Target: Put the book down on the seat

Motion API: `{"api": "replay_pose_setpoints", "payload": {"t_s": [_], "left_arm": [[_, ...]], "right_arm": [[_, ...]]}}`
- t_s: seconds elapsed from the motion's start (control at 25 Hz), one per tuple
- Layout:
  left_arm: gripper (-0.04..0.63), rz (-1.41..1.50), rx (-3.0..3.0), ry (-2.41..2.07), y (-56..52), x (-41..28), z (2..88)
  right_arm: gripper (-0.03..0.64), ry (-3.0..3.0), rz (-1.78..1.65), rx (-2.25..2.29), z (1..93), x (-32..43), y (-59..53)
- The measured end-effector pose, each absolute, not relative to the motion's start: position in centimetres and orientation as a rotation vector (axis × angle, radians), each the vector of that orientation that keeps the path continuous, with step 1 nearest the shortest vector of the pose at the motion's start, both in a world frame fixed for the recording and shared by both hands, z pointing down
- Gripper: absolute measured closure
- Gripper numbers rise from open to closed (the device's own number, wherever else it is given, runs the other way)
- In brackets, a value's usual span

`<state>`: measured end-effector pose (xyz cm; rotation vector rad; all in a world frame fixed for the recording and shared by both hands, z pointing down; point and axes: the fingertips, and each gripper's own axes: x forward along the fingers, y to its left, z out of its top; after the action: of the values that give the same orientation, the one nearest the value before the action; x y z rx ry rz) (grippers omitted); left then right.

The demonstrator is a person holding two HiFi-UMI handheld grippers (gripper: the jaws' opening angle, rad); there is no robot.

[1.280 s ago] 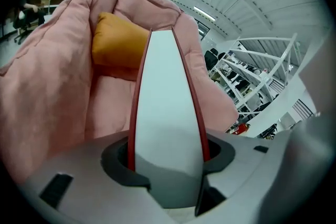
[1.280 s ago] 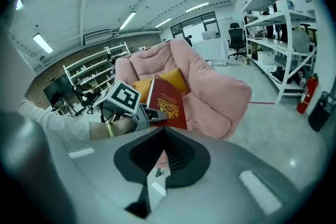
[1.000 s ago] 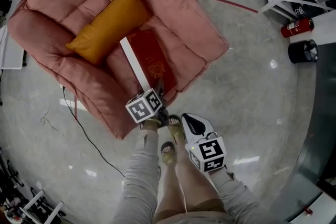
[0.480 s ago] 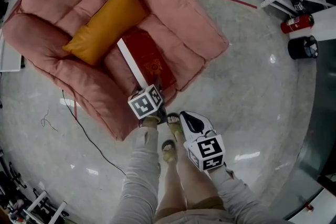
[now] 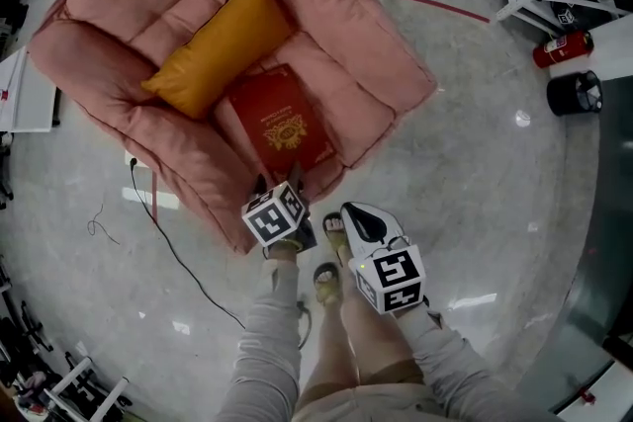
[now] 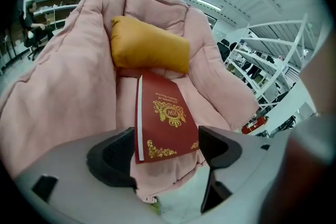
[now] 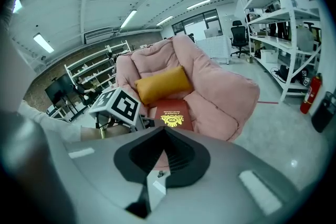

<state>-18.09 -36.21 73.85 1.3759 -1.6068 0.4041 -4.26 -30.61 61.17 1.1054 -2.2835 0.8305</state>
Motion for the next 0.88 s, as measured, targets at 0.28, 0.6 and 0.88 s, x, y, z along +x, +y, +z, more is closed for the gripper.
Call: {"api": "replay_pose_setpoints", "payload": {"t_s": [0.28, 0.6, 0.88], "left_arm": [[0.23, 0.359, 1.407, -1.59, -33.8, -18.7, 69.7], [0.289, 0.347, 1.534, -1.497, -30.6, -16.2, 64.3], [0.573, 0.37, 1.582, -1.605, -28.0, -17.1, 59.2]], "right_arm": [[0.617, -2.303, 0.806, 1.12, 59.0, -5.0, -29.6], [0.617, -2.332, 0.774, 1.143, 56.2, -4.6, -28.1], [0.617, -2.341, 0.743, 1.158, 54.1, -4.1, -26.3]]}}
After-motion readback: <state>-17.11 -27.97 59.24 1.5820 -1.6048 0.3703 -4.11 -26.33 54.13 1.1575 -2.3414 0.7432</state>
